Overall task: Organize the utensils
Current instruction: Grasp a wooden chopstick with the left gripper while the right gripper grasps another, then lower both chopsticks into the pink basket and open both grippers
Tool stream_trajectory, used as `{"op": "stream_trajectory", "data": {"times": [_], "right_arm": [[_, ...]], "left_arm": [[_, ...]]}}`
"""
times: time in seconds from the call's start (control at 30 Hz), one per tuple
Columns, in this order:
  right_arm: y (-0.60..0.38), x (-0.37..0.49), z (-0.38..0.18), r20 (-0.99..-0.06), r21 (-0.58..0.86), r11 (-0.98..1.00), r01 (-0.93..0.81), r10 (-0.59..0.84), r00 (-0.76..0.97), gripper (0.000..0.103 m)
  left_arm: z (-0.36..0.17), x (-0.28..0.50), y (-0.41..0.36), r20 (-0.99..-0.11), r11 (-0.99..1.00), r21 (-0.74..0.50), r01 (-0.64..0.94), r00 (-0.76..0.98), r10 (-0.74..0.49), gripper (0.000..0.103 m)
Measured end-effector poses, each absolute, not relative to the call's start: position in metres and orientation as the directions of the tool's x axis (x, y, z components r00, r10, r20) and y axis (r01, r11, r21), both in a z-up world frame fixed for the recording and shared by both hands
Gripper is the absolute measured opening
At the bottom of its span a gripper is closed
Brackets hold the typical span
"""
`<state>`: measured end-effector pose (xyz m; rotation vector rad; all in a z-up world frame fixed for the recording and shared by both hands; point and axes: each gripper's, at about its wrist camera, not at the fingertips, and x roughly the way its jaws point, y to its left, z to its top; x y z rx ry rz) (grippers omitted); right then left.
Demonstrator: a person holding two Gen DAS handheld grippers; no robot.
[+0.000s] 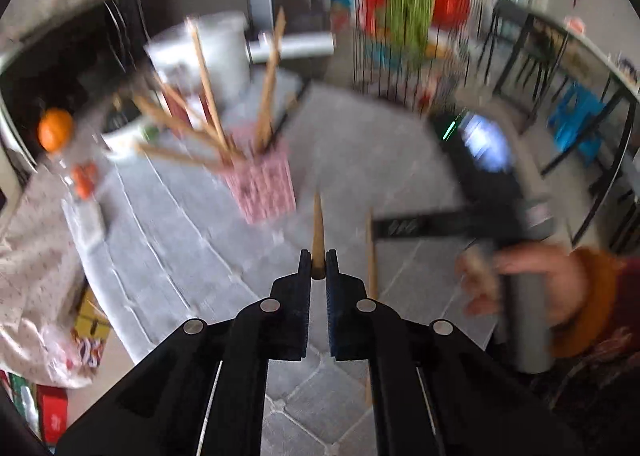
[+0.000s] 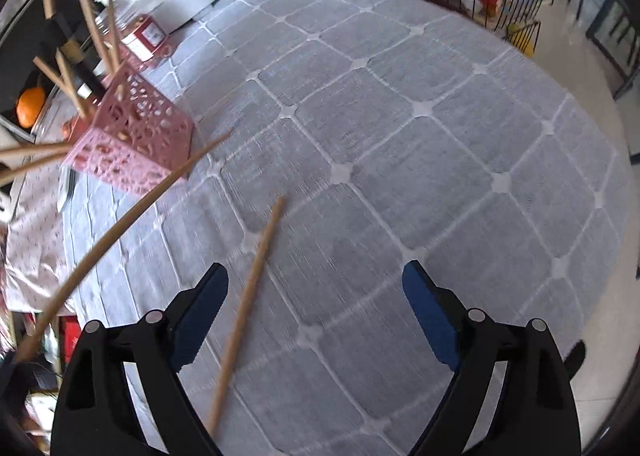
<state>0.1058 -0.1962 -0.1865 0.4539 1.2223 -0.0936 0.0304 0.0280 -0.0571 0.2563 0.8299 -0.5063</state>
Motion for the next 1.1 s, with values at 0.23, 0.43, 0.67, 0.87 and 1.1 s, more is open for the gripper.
{"op": "stream_trajectory", "data": {"times": [0.23,0.43,0.67,0.87,1.1], "right_arm": [[-0.181,0.137,-0.195,-0.942,0.239,0.910,0.339,0.132,0.308,0.056],[-0.160,0.140,-0.196,-0.948,0.107,0.942,0.317,0.000,0.318,0.010],[-0.187,0.096,-0.159,-0.886,0.238,0.915,0.326,0.067,0.459,0.005],[-0.215,0.051,-0.092,-0.791,0.336,0.903,0.267,0.117,0.601,0.005],[-0.246,0.036,-0.013,-0.684,0.381,0.904,0.193,0.136,0.717,0.005]], "left_arm": [[0.003,0.016,0.031,-0.611,0.883,0.007,0.469,0.701,-0.367,0.006],[0.016,0.016,0.039,-0.593,0.898,0.005,0.439,0.725,-0.351,0.006],[0.024,0.010,0.045,-0.565,0.899,-0.020,0.437,0.737,-0.371,0.006],[0.042,0.010,0.043,-0.520,0.903,-0.067,0.425,0.757,-0.395,0.006],[0.080,0.026,0.041,-0.443,0.918,-0.156,0.364,0.805,-0.394,0.006]]}}
